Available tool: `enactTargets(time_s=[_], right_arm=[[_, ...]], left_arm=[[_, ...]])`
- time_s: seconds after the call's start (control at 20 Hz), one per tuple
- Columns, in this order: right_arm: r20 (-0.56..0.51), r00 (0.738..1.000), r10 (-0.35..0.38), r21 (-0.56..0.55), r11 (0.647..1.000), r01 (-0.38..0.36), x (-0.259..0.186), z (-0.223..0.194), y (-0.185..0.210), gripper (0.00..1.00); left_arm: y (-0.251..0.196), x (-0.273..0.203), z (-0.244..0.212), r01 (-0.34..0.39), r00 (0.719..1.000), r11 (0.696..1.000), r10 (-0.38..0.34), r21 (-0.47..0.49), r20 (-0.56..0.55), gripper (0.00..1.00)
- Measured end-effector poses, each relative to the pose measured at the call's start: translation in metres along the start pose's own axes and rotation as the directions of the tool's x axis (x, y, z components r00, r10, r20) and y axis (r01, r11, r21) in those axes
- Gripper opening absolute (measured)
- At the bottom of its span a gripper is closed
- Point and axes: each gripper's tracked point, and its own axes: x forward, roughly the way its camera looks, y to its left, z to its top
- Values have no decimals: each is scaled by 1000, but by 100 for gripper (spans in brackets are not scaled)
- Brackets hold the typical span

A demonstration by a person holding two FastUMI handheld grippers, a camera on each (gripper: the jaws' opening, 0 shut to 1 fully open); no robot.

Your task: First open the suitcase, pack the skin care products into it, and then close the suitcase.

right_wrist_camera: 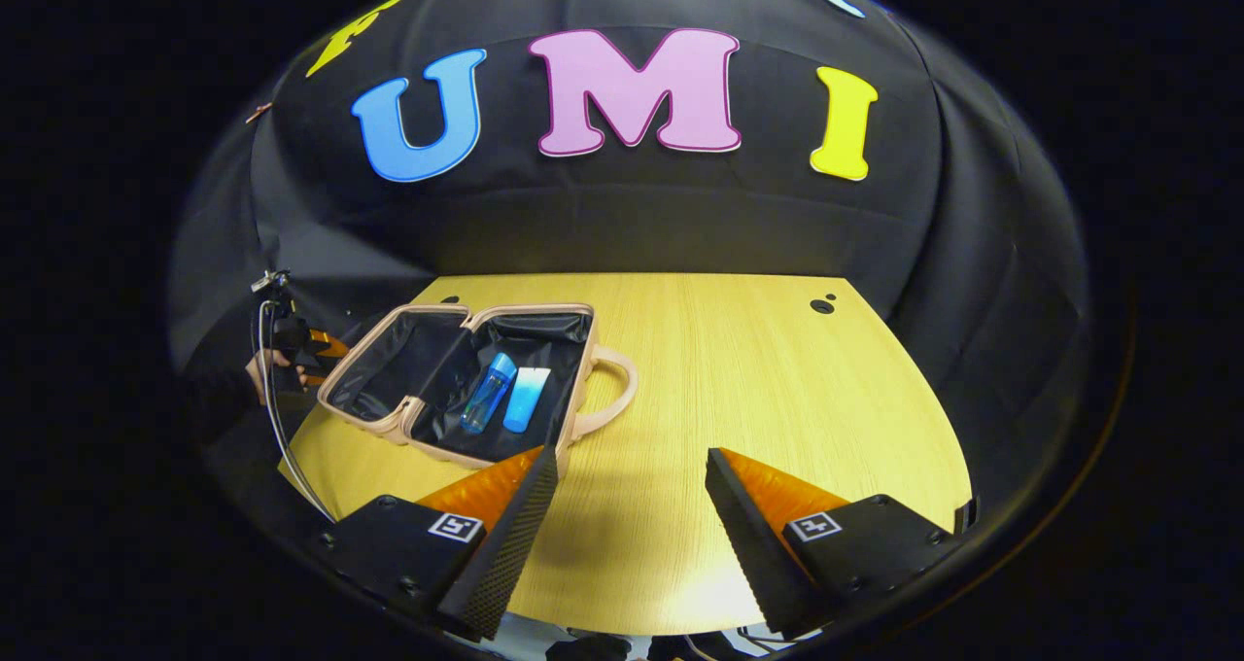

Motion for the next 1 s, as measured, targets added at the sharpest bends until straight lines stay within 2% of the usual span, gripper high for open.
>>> enactTargets(time_s=[0.05,0.1,0.25,0.3,0.45,0.6,0.75,0.9,1.0], right_arm=[[-12,1000,4,-12,1000,-4,-2,-6,1,98],[-19,1000,8,-26,1000,-8,-2,-10,1,98],[-51,999,7,-43,999,-9,-1,-23,-1,97],[-61,998,7,-37,999,-9,-2,-26,-3,97],[-54,999,2,-21,1000,-3,-3,-24,-13,97],[-24,1000,-10,-21,1000,9,-7,-13,-27,98],[10,999,-33,30,999,32,-18,-6,-45,97],[40,997,-70,48,997,68,-29,-6,-67,98],[44,996,-83,37,996,82,-36,-9,-82,98]], left_arm=[[3,5,1,12,1000,999,-12,-34,-4,69],[2,9,0,19,1000,997,-20,-68,-8,71],[-2,6,-3,50,999,991,-49,-121,8,15],[-5,2,4,61,998,993,-60,-102,17,20],[-19,-19,18,60,994,998,-63,37,84,11],[-57,-68,49,75,979,988,-99,133,179,10],[-143,-137,49,125,943,957,-197,263,269,8],[-227,-190,20,180,909,891,-313,417,275,7],[-279,-206,-16,209,891,848,-371,488,263,7]])
